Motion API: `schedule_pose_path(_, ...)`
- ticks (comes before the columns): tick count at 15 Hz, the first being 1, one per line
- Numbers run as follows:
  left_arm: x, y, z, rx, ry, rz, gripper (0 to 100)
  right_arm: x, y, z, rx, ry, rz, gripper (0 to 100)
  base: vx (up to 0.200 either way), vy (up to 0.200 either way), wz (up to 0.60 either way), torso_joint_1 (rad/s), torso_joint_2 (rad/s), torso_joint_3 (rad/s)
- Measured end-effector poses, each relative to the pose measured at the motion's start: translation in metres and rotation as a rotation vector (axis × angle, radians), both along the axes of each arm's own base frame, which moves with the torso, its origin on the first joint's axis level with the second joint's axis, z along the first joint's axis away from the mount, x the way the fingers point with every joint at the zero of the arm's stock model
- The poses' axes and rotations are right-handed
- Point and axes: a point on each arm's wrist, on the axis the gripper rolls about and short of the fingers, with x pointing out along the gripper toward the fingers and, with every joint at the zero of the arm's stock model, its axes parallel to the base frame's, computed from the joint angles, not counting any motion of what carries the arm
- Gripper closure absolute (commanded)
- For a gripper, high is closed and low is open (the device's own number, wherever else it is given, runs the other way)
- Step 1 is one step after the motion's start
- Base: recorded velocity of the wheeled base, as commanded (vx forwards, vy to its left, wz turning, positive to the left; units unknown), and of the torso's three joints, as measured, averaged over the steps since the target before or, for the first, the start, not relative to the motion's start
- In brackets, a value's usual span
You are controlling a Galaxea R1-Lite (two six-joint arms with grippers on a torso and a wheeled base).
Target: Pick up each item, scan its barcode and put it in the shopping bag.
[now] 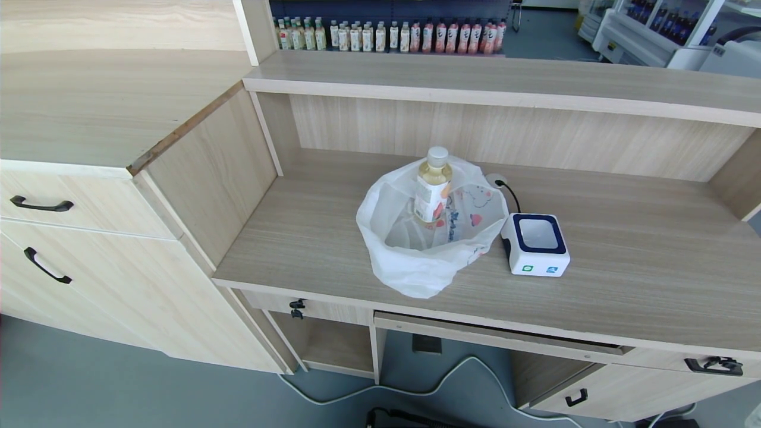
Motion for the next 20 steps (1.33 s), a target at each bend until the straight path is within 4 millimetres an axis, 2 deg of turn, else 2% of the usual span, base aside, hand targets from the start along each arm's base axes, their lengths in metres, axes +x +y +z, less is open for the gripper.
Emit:
schedule_pose_path(12, 0.0, 0.0, 0.0, 0.0, 0.0, 0.0, 0, 0.009, 0.0, -0.003, -0.028, -0.025, -0.058, 100, 0.0, 0.0, 0.0, 0.0, 0.0, 0.0)
schedule_pose_path(14, 0.0, 0.0, 0.0, 0.0, 0.0, 0.0, 0, 0.025, 0.001, -0.009, -0.101, -0.127, -0.212, 100, 0.0, 0.0, 0.0, 0.0, 0.0, 0.0)
schedule_pose_path(16, 0.0, 0.0, 0.0, 0.0, 0.0, 0.0, 0, 0.055, -0.001, -0.02, -0.306, -0.297, -0.523, 100, 0.0, 0.0, 0.0, 0.0, 0.0, 0.0)
schedule_pose_path(18, 0.0, 0.0, 0.0, 0.0, 0.0, 0.0, 0, 0.083, -0.017, -0.035, -0.56, -0.38, -0.779, 100, 0.0, 0.0, 0.0, 0.0, 0.0, 0.0)
schedule_pose_path(20, 0.0, 0.0, 0.0, 0.0, 0.0, 0.0, 0, 0.105, -0.04, -0.046, -0.797, -0.43, -0.928, 100, 0.0, 0.0, 0.0, 0.0, 0.0, 0.0)
